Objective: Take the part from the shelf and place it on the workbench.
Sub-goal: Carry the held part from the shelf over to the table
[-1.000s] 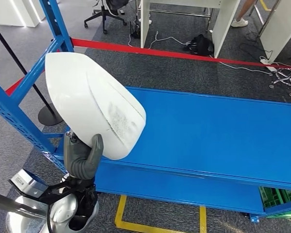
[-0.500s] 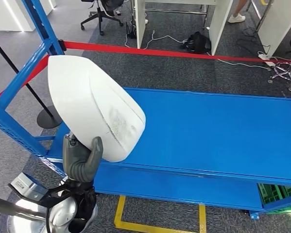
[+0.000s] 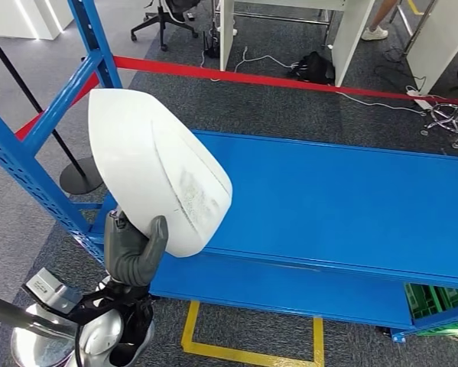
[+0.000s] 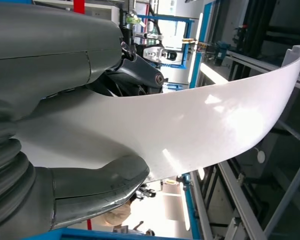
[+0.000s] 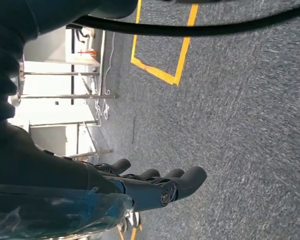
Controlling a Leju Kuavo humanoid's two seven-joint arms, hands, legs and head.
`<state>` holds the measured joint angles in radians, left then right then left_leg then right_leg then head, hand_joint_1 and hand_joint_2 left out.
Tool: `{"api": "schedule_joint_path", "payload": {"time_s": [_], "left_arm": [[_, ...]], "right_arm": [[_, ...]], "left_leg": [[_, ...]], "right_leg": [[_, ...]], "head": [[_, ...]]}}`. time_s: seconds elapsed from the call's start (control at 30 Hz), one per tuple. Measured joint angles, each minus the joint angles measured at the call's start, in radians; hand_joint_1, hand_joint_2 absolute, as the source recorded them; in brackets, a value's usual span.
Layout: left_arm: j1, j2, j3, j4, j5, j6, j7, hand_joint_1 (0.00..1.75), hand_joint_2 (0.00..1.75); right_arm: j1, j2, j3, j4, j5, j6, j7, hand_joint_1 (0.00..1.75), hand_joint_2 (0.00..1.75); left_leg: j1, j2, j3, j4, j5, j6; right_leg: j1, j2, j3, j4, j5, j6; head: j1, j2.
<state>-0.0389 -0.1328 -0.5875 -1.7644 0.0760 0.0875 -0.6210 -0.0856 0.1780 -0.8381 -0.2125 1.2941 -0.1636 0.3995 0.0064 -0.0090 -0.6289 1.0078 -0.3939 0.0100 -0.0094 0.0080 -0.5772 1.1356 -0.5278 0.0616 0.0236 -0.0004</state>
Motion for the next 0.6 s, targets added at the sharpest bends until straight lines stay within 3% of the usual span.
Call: {"api": "schedule_joint_path", "payload": {"time_s": [0.07,0.17,0.2,0.27,0.33,0.37,0.4,0.43,0.5,0.57,0.6], "left_arm": [[0.000,0.000,0.000,0.000,-0.002,0.000,0.001,1.75,1.75],[-0.001,0.000,-0.001,0.000,-0.002,-0.001,0.002,1.75,1.75],[0.000,0.000,-0.001,0.000,-0.002,-0.002,0.002,1.75,1.75],[0.000,0.001,-0.001,0.000,-0.002,-0.002,0.002,1.75,1.75],[0.000,0.002,-0.001,0.000,-0.002,-0.003,0.002,1.75,1.75],[0.000,0.003,-0.001,0.001,-0.002,-0.003,0.002,1.75,1.75],[0.000,0.004,-0.001,0.001,-0.002,-0.003,0.002,1.75,1.75],[0.001,0.006,-0.001,0.001,-0.002,-0.003,0.002,1.75,1.75],[0.000,0.007,-0.001,0.002,-0.002,-0.004,0.002,1.75,1.75],[-0.002,0.006,-0.001,0.001,-0.002,-0.004,0.002,1.75,1.75],[-0.002,0.006,-0.001,0.001,-0.003,-0.004,0.002,1.75,1.75]], "right_arm": [[-0.002,0.000,0.000,0.000,0.000,0.001,-0.001,0.00,1.75],[-0.002,0.000,0.000,0.000,0.000,0.003,-0.004,0.00,1.75],[-0.002,0.001,0.000,0.000,0.000,0.004,-0.004,0.00,1.75],[-0.002,0.001,0.000,0.000,0.000,0.005,-0.004,0.00,1.75],[-0.002,0.001,0.000,0.000,0.000,0.006,-0.005,0.00,1.75],[-0.002,0.001,-0.001,0.000,0.000,0.007,-0.005,0.00,1.75],[-0.001,0.001,-0.001,0.000,0.000,0.007,-0.006,0.00,1.75],[-0.001,0.001,-0.001,0.000,0.000,0.008,-0.006,0.00,1.75],[-0.002,0.001,-0.001,0.000,0.000,0.008,-0.006,0.00,1.75],[-0.002,0.001,-0.001,0.000,0.000,0.009,-0.007,0.00,1.75],[-0.002,0.001,-0.001,0.000,0.001,0.009,-0.007,0.00,1.75]], "left_leg": [[-0.002,-0.001,-0.004,0.001,0.010,-0.012],[-0.002,-0.002,-0.009,-0.002,0.025,-0.031],[-0.001,-0.002,-0.015,0.002,0.016,-0.037],[0.000,-0.001,-0.042,0.060,-0.048,-0.046],[0.001,-0.001,-0.085,0.187,-0.136,-0.052],[0.001,-0.001,-0.098,0.244,-0.160,-0.054],[0.001,-0.001,-0.097,0.274,-0.165,-0.054],[0.001,-0.001,-0.078,0.267,-0.151,-0.052],[0.000,-0.001,0.013,0.156,-0.107,-0.046],[-0.002,-0.001,0.102,0.025,-0.096,-0.037],[-0.004,-0.002,0.122,-0.010,-0.100,-0.032]], "right_leg": [[0.002,0.004,0.061,-0.102,0.028,-0.006],[0.004,0.007,0.051,-0.114,0.039,-0.024],[0.002,0.006,0.044,-0.114,0.046,-0.032],[-0.001,0.002,0.028,-0.116,0.065,-0.047],[0.000,-0.001,0.005,-0.116,0.083,-0.053],[0.001,-0.002,-0.007,-0.115,0.092,-0.053],[0.001,-0.003,-0.019,-0.115,0.100,-0.053],[0.002,-0.003,-0.030,-0.115,0.109,-0.051],[0.002,-0.003,-0.047,-0.114,0.125,-0.047],[0.005,-0.002,-0.058,-0.114,0.140,-0.039],[0.006,-0.002,-0.061,-0.114,0.147,-0.033]], "head": [[-0.001,0.000],[-0.002,0.000],[-0.004,0.000],[-0.007,0.000],[-0.011,0.000],[-0.011,0.000],[-0.011,0.000],[-0.011,0.000],[-0.011,0.000],[-0.010,0.000],[-0.010,0.000]]}}
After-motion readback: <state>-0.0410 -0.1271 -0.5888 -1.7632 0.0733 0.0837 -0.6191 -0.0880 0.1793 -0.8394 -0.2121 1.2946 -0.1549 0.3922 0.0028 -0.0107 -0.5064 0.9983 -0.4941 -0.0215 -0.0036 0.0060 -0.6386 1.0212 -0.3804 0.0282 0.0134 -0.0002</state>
